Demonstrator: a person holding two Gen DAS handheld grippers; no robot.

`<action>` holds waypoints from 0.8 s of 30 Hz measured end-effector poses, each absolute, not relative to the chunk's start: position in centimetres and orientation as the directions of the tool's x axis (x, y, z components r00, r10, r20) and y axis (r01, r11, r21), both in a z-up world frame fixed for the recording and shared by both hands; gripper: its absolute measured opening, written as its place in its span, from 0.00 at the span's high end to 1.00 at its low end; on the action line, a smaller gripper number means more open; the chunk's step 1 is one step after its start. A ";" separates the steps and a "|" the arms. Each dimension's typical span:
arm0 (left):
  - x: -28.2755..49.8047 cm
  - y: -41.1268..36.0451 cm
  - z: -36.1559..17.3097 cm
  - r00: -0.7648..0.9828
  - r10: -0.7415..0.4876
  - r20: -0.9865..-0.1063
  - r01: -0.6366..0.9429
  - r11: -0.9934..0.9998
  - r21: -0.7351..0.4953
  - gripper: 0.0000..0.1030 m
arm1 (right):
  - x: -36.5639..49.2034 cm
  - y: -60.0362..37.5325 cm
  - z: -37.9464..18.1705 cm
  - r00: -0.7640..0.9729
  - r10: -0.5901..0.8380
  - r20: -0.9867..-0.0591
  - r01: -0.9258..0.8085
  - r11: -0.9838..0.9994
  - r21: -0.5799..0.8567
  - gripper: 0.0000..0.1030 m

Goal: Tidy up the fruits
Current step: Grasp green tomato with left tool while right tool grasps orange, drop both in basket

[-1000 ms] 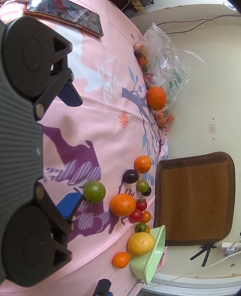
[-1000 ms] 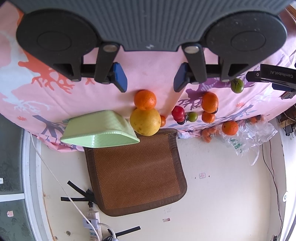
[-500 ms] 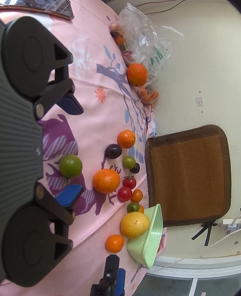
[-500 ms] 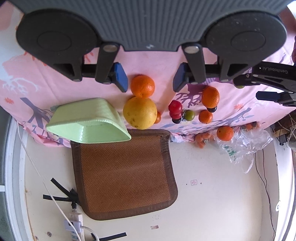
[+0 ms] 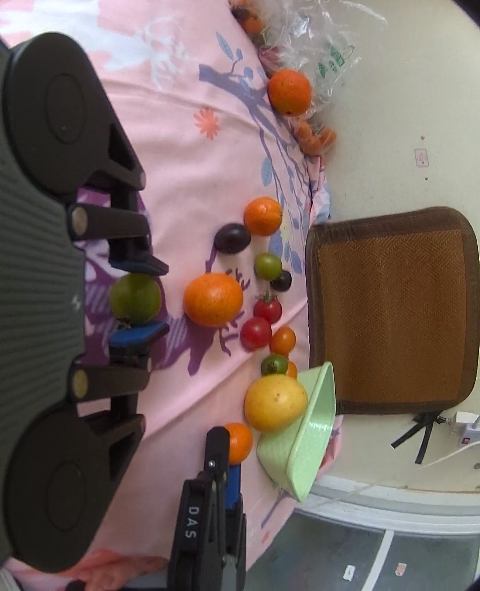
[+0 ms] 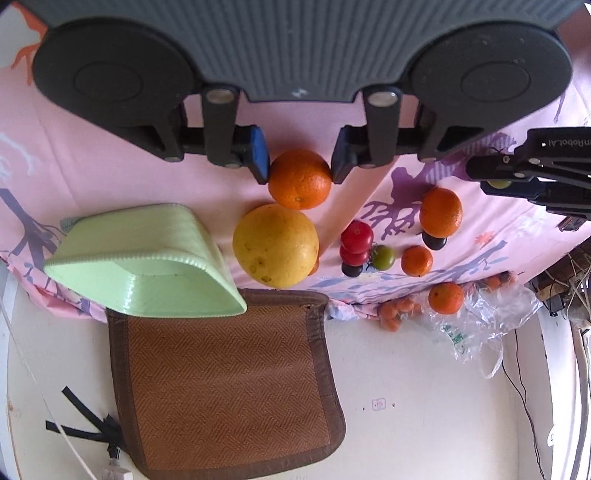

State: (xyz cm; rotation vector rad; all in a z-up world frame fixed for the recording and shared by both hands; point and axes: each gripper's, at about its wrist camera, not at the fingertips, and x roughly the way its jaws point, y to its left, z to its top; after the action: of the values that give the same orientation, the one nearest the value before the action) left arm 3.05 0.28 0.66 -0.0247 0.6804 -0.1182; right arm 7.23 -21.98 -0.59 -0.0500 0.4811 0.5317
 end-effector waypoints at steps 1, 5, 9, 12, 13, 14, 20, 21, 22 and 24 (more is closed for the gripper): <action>3.2 0.1 1.0 0.771 -0.148 -0.620 0.118 0.989 -0.090 0.73 | 6.7 -22.5 -0.4 0.767 0.479 -0.426 -0.499 0.863 0.072 0.63; 4.8 -1.4 3.5 0.781 -0.278 -0.559 0.212 0.960 -0.181 0.73 | 6.4 -25.3 1.3 0.844 0.440 -0.305 -0.448 0.893 0.048 0.63; 9.8 -4.4 6.2 0.773 -0.358 -0.524 0.287 0.933 -0.215 0.73 | 9.3 -27.8 2.6 0.896 0.370 -0.245 -0.373 0.927 0.035 0.63; 14.3 -7.1 7.3 0.781 -0.389 -0.488 0.320 0.921 -0.223 0.73 | 12.1 -28.6 2.8 0.912 0.322 -0.254 -0.327 0.945 0.025 0.63; 15.9 -7.9 7.5 0.779 -0.401 -0.482 0.330 0.916 -0.229 0.73 | 12.9 -28.7 2.7 0.913 0.313 -0.264 -0.317 0.948 0.026 0.62; 17.4 -8.7 7.4 0.772 -0.411 -0.484 0.336 0.911 -0.238 0.73 | 13.8 -28.8 2.4 0.911 0.304 -0.278 -0.309 0.951 0.028 0.62; 23.2 -11.5 5.0 0.721 -0.408 -0.559 0.302 0.912 -0.277 0.71 | 15.6 -28.7 1.2 0.898 0.305 -0.318 -0.309 0.950 0.040 0.61; 23.6 -11.6 4.5 0.713 -0.407 -0.571 0.296 0.913 -0.281 0.69 | 15.5 -28.8 1.2 0.897 0.311 -0.313 -0.314 0.949 0.043 0.60; 23.8 -11.8 4.2 0.709 -0.407 -0.575 0.293 0.913 -0.285 0.67 | 15.4 -28.9 1.2 0.898 0.317 -0.306 -0.318 0.947 0.048 0.57; 23.8 -12.0 3.8 0.712 -0.393 -0.582 0.282 0.919 -0.276 0.53 | 15.3 -29.3 1.2 0.897 0.326 -0.298 -0.319 0.945 0.072 0.53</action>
State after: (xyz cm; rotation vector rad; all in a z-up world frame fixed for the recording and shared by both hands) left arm 23.82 -11.98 3.76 -0.1717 0.6824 -0.3762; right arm 15.34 -29.34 1.20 0.0211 0.3117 0.3341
